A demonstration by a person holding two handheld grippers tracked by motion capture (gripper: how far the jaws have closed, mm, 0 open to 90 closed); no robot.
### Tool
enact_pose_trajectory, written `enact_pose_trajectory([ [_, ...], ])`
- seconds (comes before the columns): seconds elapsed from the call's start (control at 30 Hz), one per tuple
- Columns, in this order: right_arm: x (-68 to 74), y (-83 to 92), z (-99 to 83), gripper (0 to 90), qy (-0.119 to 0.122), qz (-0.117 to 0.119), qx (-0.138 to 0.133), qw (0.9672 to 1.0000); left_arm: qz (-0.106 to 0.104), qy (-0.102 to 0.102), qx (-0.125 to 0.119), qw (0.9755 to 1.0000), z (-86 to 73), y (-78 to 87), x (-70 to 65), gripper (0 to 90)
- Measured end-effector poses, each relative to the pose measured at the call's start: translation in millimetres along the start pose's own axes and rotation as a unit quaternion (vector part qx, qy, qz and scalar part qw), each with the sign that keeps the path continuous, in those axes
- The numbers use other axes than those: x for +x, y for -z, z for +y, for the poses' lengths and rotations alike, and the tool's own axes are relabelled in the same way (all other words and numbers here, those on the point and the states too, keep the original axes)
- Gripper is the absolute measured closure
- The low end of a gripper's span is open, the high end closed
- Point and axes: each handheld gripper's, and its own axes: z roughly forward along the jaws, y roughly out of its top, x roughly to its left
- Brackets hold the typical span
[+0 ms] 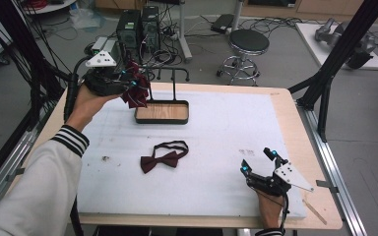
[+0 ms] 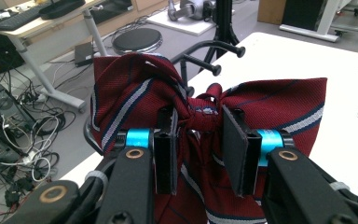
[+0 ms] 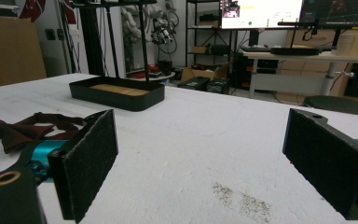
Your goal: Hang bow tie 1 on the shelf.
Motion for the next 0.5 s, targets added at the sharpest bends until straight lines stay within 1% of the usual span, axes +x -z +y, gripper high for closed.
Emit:
enact_pose_trajectory([
  [0.17, -0.1, 0.1, 0.0, 9.6, -0.002, 0.001, -0.001, 1.0, 0.001, 0.003, 0.0, 1.0, 3.7, -1.3, 7.3, 67.4],
  [0.3, -0.1, 0.1, 0.0, 9.6, -0.004, 0.001, 0.0, 1.0, 0.001, 0.008, -0.005, 1.0, 3.1, -1.9, 13.9, 67.4],
  [0.4, -0.2, 0.3, 0.0, 9.6, -0.007, 0.001, 0.001, 1.0, 0.002, 0.014, -0.006, 0.9999, 1.9, -2.9, 20.4, 67.4],
  [0.47, -0.4, 0.3, 0.0, 9.6, -0.008, 0.001, 0.001, 1.0, 0.009, 0.019, -0.001, 0.9998, 0.6, -2.9, 27.4, 67.3],
  [0.5, -0.5, 0.3, -0.1, 9.6, -0.009, 0.002, 0.001, 1.0, 0.01, 0.024, -0.005, 0.9996, -0.4, -2.6, 30.4, 67.3],
])
